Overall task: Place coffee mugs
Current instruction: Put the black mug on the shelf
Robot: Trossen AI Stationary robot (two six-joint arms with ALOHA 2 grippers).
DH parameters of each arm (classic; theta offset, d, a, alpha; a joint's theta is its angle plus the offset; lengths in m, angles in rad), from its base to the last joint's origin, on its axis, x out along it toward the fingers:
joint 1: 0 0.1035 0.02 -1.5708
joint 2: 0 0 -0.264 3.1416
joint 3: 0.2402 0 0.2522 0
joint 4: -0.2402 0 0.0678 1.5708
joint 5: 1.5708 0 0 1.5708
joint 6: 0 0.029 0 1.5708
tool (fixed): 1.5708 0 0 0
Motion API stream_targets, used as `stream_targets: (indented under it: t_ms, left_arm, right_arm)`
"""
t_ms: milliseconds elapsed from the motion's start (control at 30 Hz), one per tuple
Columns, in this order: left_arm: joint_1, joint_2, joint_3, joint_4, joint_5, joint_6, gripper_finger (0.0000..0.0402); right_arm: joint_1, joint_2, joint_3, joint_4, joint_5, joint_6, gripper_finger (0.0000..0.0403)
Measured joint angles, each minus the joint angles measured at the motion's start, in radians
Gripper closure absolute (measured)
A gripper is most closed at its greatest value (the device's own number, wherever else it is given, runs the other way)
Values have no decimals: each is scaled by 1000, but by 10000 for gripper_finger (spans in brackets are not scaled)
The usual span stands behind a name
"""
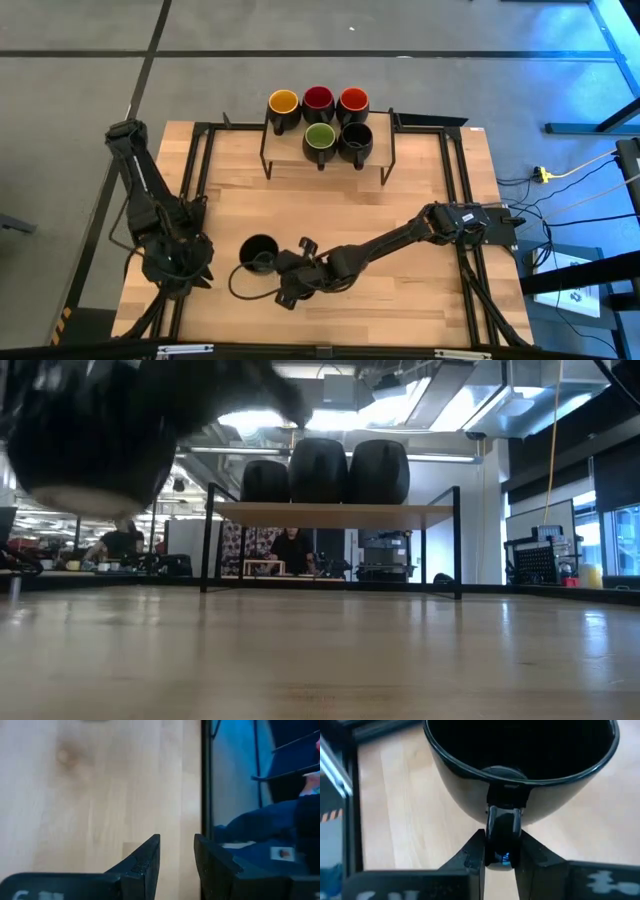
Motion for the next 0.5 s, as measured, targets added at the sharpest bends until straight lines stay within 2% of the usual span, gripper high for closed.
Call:
stream_targets:
  t_ms: [267, 333, 500]
  left_arm:
    - [0, -117, 0, -110, -4, 1, 288]
    - [0, -127, 0, -125, -4, 9, 288]
    - [0, -134, 0, -128, -3, 61, 288]
  right_arm:
    - [-35, -2, 258, -318, 196, 100, 354]
    - [-55, -21, 242, -302, 237, 137, 354]
    - [-110, -27, 246, -321, 251, 211, 354]
